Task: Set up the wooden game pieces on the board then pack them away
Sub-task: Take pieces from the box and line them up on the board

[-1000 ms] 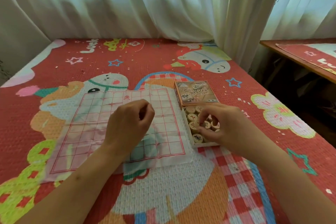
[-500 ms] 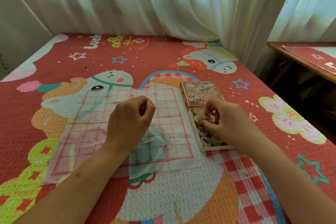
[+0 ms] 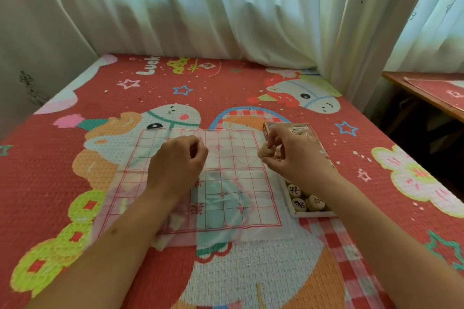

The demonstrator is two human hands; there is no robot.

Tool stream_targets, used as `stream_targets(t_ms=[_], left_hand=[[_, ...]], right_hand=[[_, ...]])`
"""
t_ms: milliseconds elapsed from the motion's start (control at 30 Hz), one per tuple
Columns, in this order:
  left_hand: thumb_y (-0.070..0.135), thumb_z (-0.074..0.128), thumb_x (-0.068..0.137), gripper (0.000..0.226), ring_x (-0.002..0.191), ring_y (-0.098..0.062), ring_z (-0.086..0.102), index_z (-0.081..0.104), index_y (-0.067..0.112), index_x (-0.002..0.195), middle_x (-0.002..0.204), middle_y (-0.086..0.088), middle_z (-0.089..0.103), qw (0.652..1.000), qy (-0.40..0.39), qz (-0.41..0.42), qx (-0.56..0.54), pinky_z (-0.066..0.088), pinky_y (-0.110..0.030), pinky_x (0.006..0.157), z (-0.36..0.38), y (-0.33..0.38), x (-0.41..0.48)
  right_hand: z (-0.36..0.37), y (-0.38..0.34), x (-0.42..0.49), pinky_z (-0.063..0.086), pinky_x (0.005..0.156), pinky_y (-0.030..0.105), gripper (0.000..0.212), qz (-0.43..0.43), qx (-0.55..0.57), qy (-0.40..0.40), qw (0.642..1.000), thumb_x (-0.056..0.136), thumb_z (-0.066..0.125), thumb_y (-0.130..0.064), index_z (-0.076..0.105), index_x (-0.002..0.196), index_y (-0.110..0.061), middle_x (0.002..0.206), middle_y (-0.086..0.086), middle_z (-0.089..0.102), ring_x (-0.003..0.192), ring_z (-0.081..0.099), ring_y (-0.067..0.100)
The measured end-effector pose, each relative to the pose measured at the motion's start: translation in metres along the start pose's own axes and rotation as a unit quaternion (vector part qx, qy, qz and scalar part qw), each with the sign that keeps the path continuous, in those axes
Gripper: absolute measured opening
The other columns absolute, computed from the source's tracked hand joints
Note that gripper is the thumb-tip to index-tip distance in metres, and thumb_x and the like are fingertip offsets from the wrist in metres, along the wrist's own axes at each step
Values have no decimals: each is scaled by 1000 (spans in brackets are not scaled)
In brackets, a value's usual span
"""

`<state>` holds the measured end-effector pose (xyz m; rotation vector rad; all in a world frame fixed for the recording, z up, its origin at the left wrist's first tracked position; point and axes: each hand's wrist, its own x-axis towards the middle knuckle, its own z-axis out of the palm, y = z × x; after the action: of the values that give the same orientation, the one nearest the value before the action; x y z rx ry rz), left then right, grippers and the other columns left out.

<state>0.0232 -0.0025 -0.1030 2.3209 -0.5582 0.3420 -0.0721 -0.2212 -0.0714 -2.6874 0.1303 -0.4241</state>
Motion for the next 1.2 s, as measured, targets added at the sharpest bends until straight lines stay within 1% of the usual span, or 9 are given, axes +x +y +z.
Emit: stream_targets(t_ms=[133,233,400,533,700,800,900,1033,1200], left_hand=[[30,54,94,25,67,-14,61,67,20,75,71,5,66,1000,-15,2,2,51,-30,56,4,-2,1],[31,53,94,25,69,-14,61,67,19,77,75,5,66,1000,-20,8,0,54,-36,59,8,-3,3],[30,53,95,23,70,-11,58,66,20,78,78,6,63,1000,-23,11,-1,44,-26,55,11,-2,2],[29,54,95,22,73,-11,59,68,20,81,81,7,63,1000,-22,13,-6,43,-22,56,13,-2,2],[29,53,95,23,74,-11,58,69,19,82,83,6,62,1000,-12,12,-11,47,-26,61,13,-4,3],[29,54,95,22,74,-10,58,69,19,83,84,7,62,1000,-12,17,-12,44,-22,60,14,-3,3],[29,54,95,21,74,-9,58,69,19,83,84,7,62,1000,-11,21,-11,40,-17,58,15,-3,3],[28,55,95,21,73,-9,58,69,19,81,83,7,62,1000,-11,26,-10,42,-17,59,16,-4,3],[28,55,94,21,73,-9,59,69,19,81,84,7,63,999,-9,28,-14,44,-19,61,16,-4,3]], right_hand=[[22,6,16,40,60,23,22,2,-46,-36,998,86,69,-33,50,96,-24,85,-12,56,70,50,5],[22,9,14,42,65,27,23,-3,-51,-18,999,85,70,-34,50,93,-25,86,-12,57,80,52,11],[13,10,1,50,70,30,26,-2,-68,-2,998,80,73,-33,50,90,-29,87,-11,60,85,56,11],[20,7,-4,43,79,28,28,-8,-103,-45,994,82,69,-46,53,96,-27,97,-11,58,94,49,12],[12,9,-7,42,77,25,17,-7,-77,-8,997,84,68,-40,59,89,-26,87,-14,57,89,51,10],[4,7,-14,39,73,23,17,-3,-58,24,998,82,71,-38,58,84,-28,81,-17,57,83,51,8],[6,3,-22,39,70,22,20,-21,-60,4,998,80,72,-42,57,82,-29,79,-17,56,78,49,6],[15,3,-23,42,83,27,25,-11,-112,-51,992,79,69,-49,57,85,-29,89,-14,57,89,48,9],[11,4,-17,43,92,34,30,-51,-131,24,990,88,55,-50,62,107,-28,114,-12,59,106,52,14]])
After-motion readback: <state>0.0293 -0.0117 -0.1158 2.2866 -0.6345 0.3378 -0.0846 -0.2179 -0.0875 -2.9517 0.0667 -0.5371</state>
